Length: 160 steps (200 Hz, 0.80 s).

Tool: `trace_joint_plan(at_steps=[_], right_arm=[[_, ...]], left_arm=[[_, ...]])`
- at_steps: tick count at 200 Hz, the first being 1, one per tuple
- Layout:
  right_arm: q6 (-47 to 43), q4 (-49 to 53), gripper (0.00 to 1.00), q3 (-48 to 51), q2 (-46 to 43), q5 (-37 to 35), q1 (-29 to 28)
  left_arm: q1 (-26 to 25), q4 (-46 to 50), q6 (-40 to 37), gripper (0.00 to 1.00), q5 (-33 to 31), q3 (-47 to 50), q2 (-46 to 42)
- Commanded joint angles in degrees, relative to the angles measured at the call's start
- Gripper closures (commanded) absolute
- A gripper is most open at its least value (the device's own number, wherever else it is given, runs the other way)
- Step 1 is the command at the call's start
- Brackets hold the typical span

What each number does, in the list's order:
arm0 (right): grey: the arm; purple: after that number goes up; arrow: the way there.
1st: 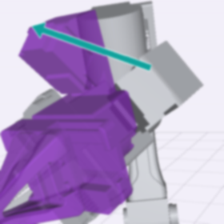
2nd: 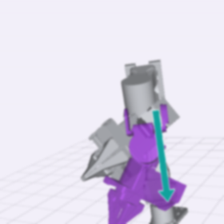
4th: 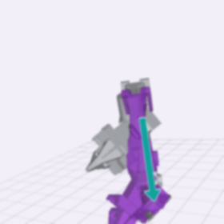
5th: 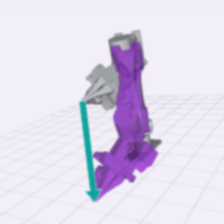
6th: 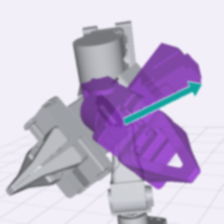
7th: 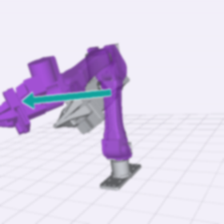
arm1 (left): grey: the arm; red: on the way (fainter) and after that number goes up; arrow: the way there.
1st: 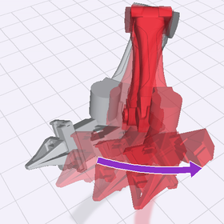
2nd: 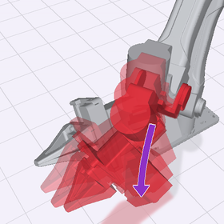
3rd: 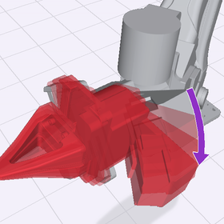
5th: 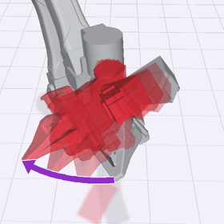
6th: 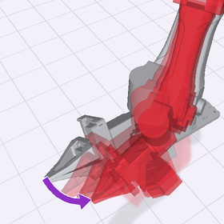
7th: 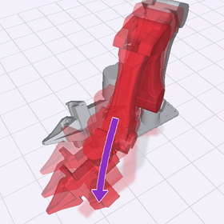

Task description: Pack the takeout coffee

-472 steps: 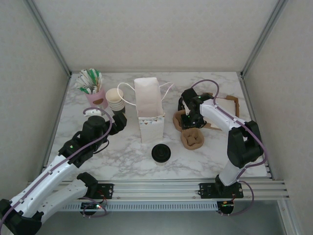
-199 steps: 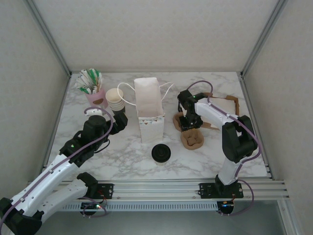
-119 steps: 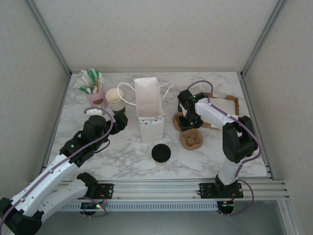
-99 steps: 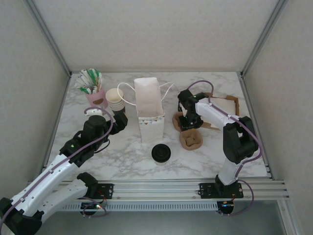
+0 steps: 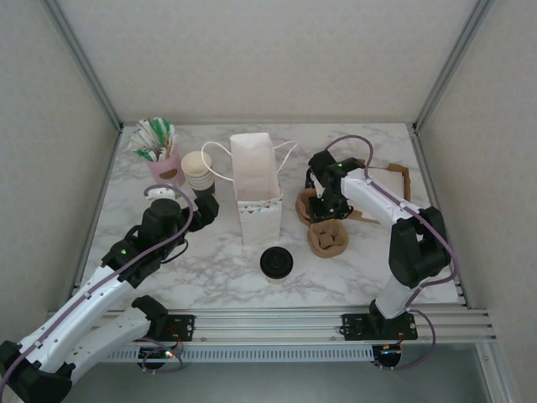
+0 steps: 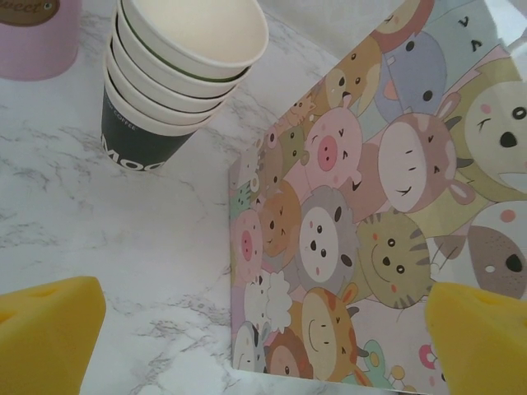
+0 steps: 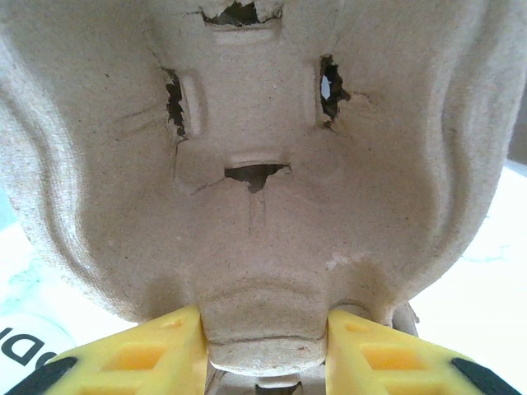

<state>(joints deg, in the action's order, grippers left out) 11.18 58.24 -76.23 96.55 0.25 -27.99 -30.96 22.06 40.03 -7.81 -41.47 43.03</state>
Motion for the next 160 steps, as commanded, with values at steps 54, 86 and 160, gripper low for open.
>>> trace_joint_plan(at_steps=[54, 86, 160], right_arm=[[2.61, 4.72, 0.63, -2.45, -12.3, 0.28, 0.66], [2.79, 6.8, 0.63, -6.4, -16.7, 1.37, 0.65], [2.37, 9.74, 0.61, -22.93, -20.73, 13.02, 0.62]], left_arm=[[0.55, -1.99, -0.1, 0.08, -2.55, 2.58, -4.13], [0.55, -5.4, 2.5, 0.22, -1.18, 6.37, -5.19], [0.37, -21.02, 4.18, 0.34, 9.16, 13.19, 4.37]])
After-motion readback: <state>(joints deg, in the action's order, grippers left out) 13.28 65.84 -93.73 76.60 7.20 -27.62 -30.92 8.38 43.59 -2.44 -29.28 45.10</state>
